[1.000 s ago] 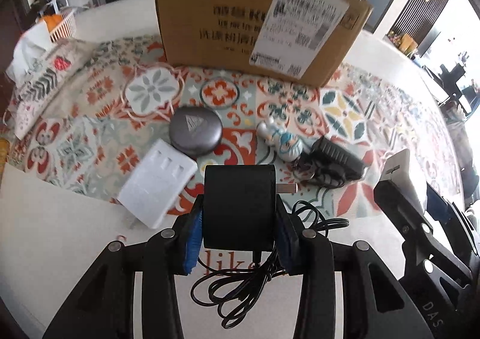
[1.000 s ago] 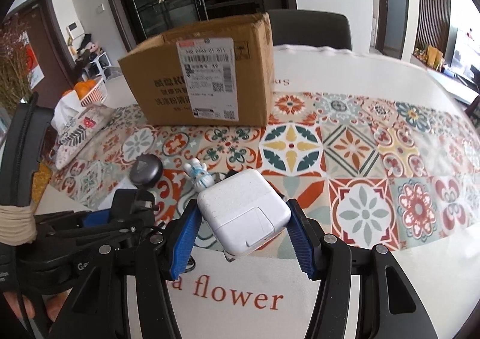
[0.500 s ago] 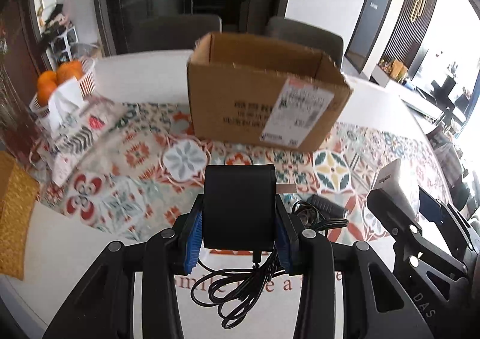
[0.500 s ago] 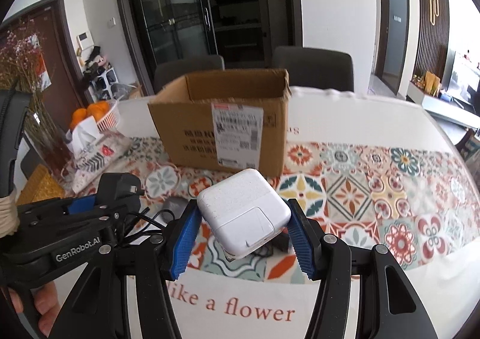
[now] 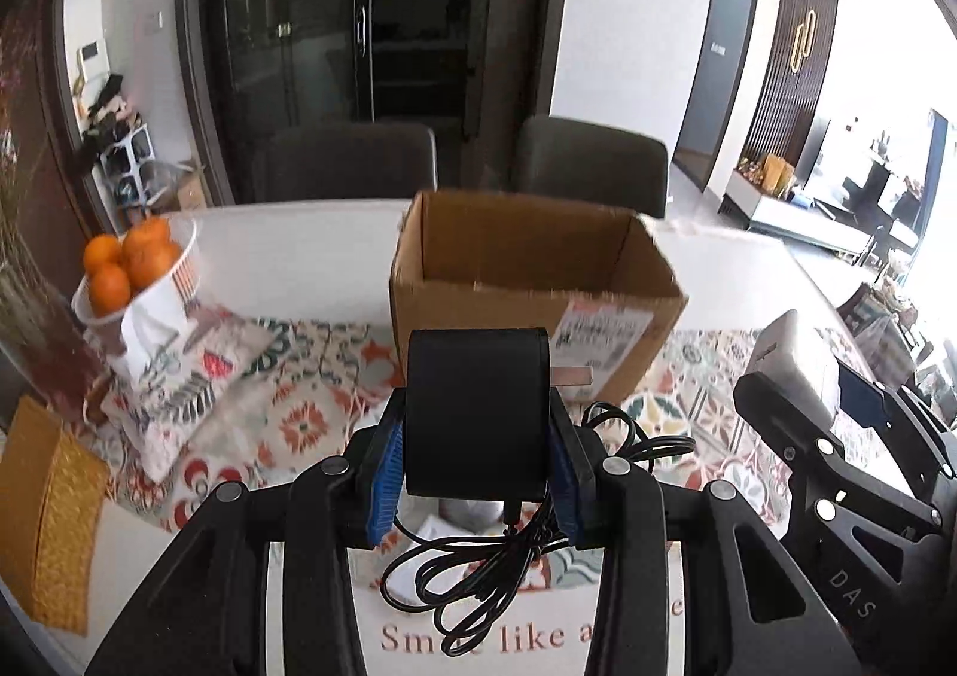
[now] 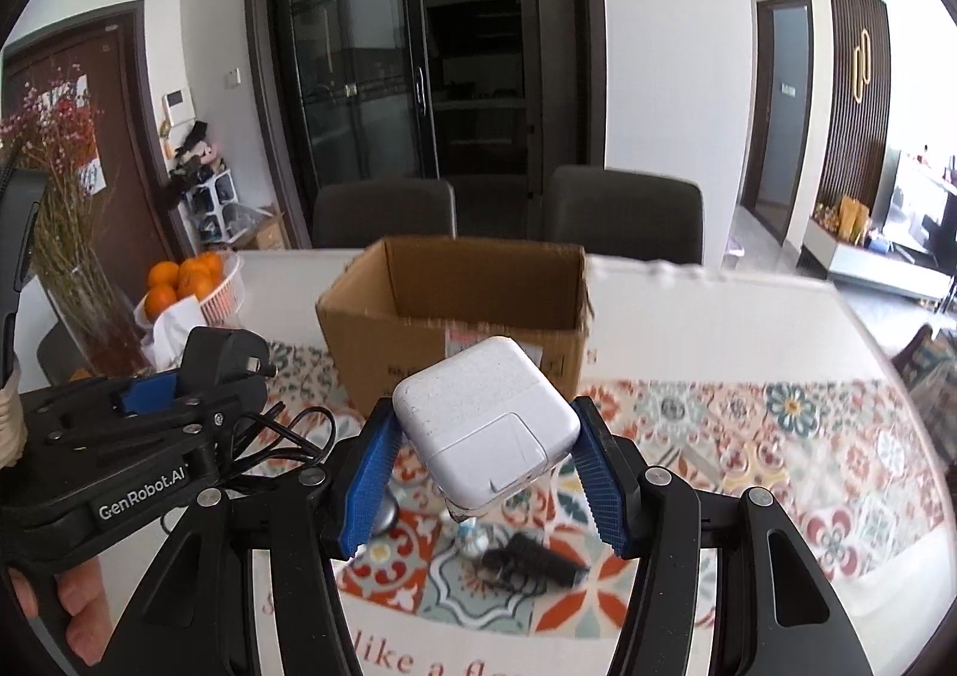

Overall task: Organize rigid objects
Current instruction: 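Lift the white charger and black adapter and carry them over the box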

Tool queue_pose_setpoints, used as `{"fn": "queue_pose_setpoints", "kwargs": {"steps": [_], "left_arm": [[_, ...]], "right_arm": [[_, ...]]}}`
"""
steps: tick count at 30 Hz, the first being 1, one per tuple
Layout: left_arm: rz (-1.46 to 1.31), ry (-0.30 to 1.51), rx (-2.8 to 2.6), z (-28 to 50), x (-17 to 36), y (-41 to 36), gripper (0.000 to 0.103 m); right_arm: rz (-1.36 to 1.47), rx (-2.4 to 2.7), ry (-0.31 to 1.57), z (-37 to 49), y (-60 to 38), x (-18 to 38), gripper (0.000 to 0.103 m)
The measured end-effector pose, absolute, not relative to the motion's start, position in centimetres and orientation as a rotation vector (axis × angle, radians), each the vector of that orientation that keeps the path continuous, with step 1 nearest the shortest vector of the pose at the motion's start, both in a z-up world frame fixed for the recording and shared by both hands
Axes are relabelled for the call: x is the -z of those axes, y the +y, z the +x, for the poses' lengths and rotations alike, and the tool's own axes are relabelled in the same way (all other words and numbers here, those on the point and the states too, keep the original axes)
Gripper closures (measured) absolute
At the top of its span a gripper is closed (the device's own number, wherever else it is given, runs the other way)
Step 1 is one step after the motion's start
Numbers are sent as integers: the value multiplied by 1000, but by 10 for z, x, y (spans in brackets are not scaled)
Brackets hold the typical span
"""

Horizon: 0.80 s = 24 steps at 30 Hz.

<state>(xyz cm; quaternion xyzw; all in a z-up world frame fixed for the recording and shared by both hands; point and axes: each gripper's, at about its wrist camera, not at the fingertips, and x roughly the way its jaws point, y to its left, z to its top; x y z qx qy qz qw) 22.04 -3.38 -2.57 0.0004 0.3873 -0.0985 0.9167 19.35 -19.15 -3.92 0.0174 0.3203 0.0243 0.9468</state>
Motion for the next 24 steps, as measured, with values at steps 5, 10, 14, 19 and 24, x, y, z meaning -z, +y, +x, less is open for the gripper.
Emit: {"fn": "queue_pose_setpoints", "kwargs": {"steps": [5, 10, 14, 19, 24], "left_arm": [[15, 753, 211, 240, 12, -36, 62], [45, 710, 211, 262, 2, -39, 62], [56, 688, 220, 281, -2, -41, 62], [71, 668, 222, 303, -6, -45, 62], [85, 670, 236, 329, -7, -55, 62]], "right_arm": [[29, -47, 609, 212, -192, 24, 46], [24, -40, 588, 236, -194, 17, 46], [23, -35, 580, 253, -194, 15, 46], [21, -39, 580, 276, -197, 13, 46], [15, -37, 587, 298, -201, 14, 46]]}}
